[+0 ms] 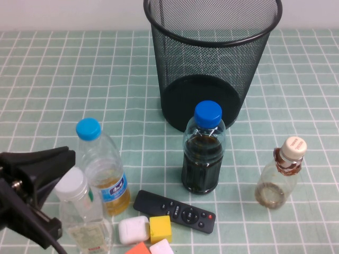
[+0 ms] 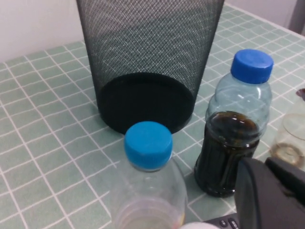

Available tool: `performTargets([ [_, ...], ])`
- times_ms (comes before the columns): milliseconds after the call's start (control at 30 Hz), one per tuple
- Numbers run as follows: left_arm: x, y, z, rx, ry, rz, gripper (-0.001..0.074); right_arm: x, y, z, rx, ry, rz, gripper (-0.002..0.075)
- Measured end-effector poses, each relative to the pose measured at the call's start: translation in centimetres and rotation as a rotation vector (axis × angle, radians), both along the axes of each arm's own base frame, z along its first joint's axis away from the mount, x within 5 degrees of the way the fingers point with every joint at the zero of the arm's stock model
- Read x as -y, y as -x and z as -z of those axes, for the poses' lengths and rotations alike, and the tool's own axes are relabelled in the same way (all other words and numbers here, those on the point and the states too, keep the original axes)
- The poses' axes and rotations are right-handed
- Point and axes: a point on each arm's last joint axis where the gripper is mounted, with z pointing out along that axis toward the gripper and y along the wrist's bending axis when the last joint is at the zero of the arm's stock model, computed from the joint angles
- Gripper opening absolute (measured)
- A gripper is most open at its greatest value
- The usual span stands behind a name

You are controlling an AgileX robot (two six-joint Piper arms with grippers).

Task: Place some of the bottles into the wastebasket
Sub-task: Pick up a bottle from the table with left arm

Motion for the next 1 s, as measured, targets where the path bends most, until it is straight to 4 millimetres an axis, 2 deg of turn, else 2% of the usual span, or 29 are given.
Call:
performTargets([
  [67,-0.1,-0.2,1.1,0.004,0.006,-0.020,0.0030,0.0,0.0,0.0,0.000,0.000,0.000,-0.0008],
  [133,-0.1,-0.3,1.9,0.007,-0.002,-0.028,0.0102,0.0,0.0,0.0,0.000,0.000,0.000,-0.0008],
  [200,-0.2,-0.4,2.2,0.014,-0.002,-0.036,0.0202,0.0,0.0,0.0,0.000,0.000,0.000,-0.0008],
  [333,-0.3,-0.6,3.0,0.032,0.005,-0.060,0.0463,0.0,0.0,0.0,0.000,0.000,0.000,-0.0008],
  [367,-0.3,-0.7,3.2,0.043,0.008,-0.071,0.0511,0.0,0.0,0.0,0.000,0.000,0.000,-0.0008],
  [433,-0.4,-1.0,3.5,0.063,0.024,-0.093,0.0559,0.0,0.0,0.0,0.000,0.000,0.000,-0.0008],
  [633,0.0,-2.0,4.5,0.024,0.016,-0.115,0.0594,0.0,0.0,0.0,0.000,0.000,0.000,-0.0008],
  [1000,1.1,-3.7,6.8,-0.101,-0.051,-0.123,0.0582,0.0,0.0,0.0,0.000,0.000,0.000,-0.0008],
])
